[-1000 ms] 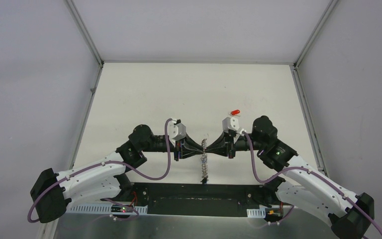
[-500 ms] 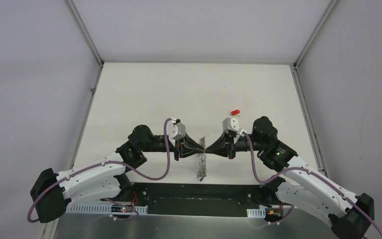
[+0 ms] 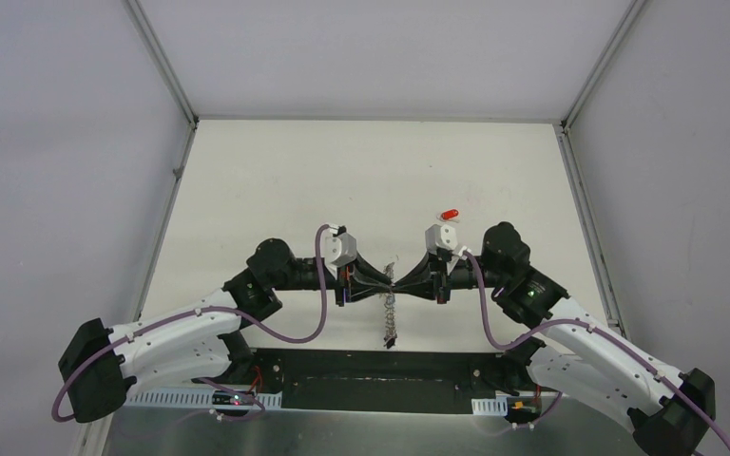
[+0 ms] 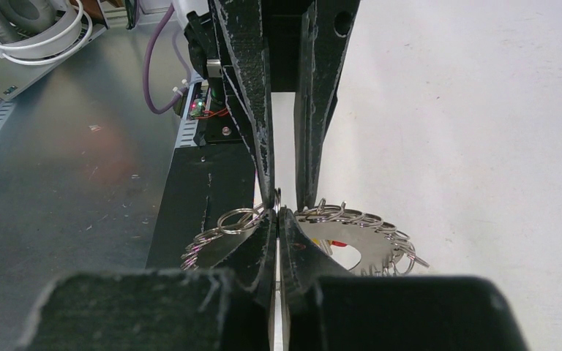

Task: Put the keys on the keyring

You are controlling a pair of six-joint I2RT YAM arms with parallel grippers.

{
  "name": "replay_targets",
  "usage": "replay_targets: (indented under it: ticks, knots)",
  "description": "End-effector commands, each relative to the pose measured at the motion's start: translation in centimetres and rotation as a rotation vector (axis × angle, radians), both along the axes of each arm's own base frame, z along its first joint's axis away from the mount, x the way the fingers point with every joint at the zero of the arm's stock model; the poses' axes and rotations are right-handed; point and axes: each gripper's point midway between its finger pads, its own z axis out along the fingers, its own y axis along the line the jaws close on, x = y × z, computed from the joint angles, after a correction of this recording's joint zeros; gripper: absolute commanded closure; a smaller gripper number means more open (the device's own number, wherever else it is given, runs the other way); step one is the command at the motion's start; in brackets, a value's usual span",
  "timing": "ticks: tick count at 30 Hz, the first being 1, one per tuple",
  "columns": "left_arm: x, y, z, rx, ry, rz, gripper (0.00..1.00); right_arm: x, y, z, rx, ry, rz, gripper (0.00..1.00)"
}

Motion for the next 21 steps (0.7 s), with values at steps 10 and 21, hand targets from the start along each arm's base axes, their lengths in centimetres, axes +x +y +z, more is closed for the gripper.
replay_targets:
  ticks: [10,21]
  knots:
    - [0.2,-0.8,1.4,-0.013,-0.026,0.008,1.0,-0.3,0.1,2.5,0.078,-0.066,0.019,1.0]
    - [1.5,0.7,2.5,0.095,0.026,0.127,1.0,1.0,-0.1,3.7,0.098,-0.083,-0.068,0.49]
